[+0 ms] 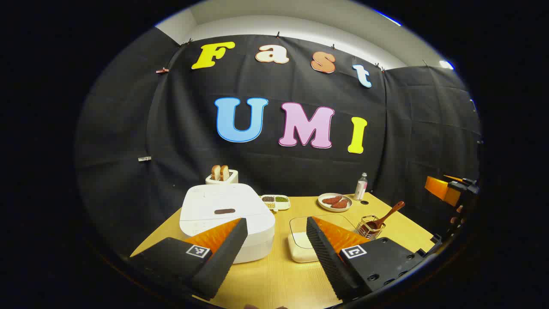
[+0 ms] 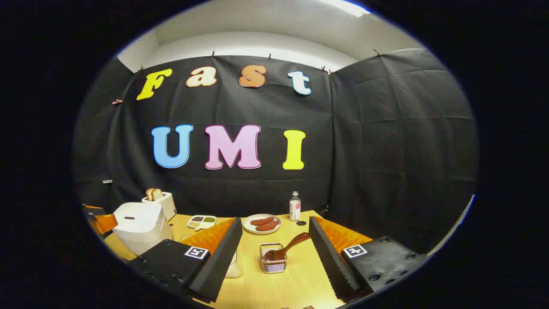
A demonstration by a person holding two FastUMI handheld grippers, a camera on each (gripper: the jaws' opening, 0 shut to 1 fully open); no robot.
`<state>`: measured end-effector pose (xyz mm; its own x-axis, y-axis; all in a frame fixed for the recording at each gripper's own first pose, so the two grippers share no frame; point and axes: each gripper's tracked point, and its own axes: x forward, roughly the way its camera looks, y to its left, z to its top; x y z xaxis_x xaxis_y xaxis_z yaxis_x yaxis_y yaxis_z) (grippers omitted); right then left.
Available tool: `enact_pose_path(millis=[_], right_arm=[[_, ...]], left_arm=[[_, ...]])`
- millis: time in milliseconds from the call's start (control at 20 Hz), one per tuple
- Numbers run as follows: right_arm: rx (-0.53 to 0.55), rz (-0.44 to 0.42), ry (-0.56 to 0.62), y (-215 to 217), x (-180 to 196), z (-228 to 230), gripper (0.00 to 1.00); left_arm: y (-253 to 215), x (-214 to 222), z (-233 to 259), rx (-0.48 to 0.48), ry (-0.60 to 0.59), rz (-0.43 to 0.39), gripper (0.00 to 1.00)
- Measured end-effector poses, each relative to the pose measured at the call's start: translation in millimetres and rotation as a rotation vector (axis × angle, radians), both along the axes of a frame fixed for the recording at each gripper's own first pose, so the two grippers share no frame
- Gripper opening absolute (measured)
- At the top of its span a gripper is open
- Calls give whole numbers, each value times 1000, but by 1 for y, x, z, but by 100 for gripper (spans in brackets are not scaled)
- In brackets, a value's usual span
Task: Close the left gripper, press the button to open the rice cooker; take a wooden spoon from the chopstick holder with the right hand, scoop a spoonful of rice and pour it into the rice cooker, then put the wooden spoon back into the chopstick holder.
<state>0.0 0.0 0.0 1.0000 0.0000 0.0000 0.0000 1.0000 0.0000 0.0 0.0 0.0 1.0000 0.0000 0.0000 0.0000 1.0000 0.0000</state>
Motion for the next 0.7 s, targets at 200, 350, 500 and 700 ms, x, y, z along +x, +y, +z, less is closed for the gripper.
enact_pose_path(millis=[200, 350, 500, 700], right_arm=[[-1, 14, 17, 5, -6, -6, 98], [-2, 17, 17, 6, -10, -7, 96], [6, 21, 31, 9, -10, -13, 98], [30, 28, 44, 16, -11, -16, 98]], left_arm=[[4, -5, -3, 1, 0, 8, 95], [5, -11, -9, -2, 10, 11, 95], [10, -18, -10, 10, 11, 23, 95], [18, -26, -13, 14, 16, 38, 95]])
